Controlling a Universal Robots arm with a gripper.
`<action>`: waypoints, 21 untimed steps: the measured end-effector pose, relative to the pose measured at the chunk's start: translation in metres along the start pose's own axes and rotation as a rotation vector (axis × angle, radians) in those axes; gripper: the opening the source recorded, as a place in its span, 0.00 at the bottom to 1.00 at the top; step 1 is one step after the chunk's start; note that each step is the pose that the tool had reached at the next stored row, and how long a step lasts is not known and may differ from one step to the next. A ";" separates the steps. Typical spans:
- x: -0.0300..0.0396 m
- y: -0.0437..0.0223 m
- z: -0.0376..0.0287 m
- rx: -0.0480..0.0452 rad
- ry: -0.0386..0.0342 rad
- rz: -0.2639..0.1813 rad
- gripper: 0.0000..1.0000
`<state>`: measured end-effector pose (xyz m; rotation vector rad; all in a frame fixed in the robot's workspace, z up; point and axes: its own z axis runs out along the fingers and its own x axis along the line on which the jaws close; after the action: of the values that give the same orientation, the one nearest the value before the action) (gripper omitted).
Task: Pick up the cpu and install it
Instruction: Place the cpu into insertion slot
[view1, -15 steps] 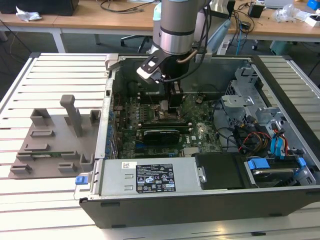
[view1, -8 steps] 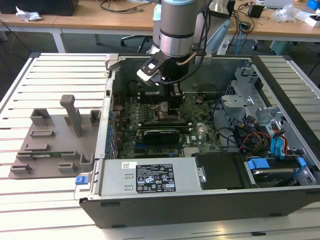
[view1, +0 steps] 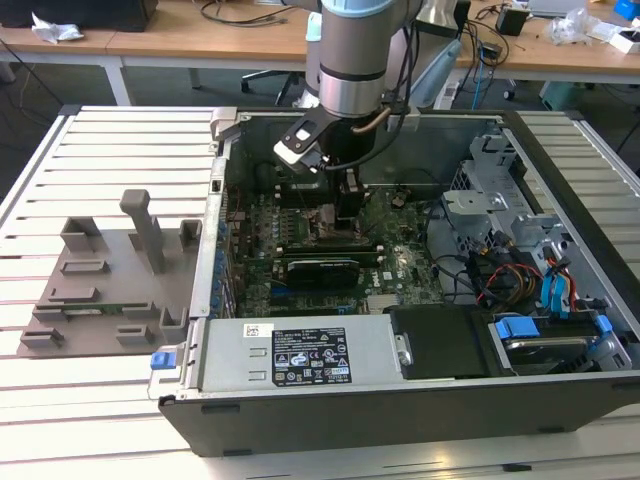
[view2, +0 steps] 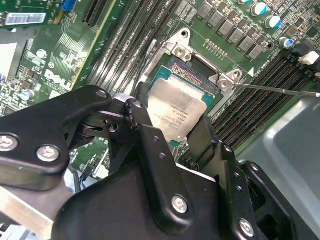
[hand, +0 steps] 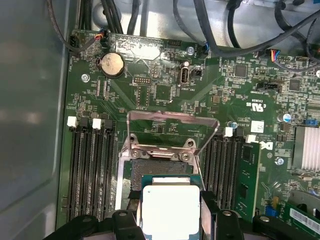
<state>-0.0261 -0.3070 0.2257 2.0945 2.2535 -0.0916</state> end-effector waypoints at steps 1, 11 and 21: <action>0.0003 0.0001 0.0013 0.0004 0.0001 0.005 0.55; 0.0020 0.0007 0.0145 0.0065 0.0001 0.076 0.55; 0.0063 0.0026 0.0269 0.0066 -0.0001 0.075 0.55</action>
<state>-0.0239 -0.3029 0.1984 2.1798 2.1741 -0.0954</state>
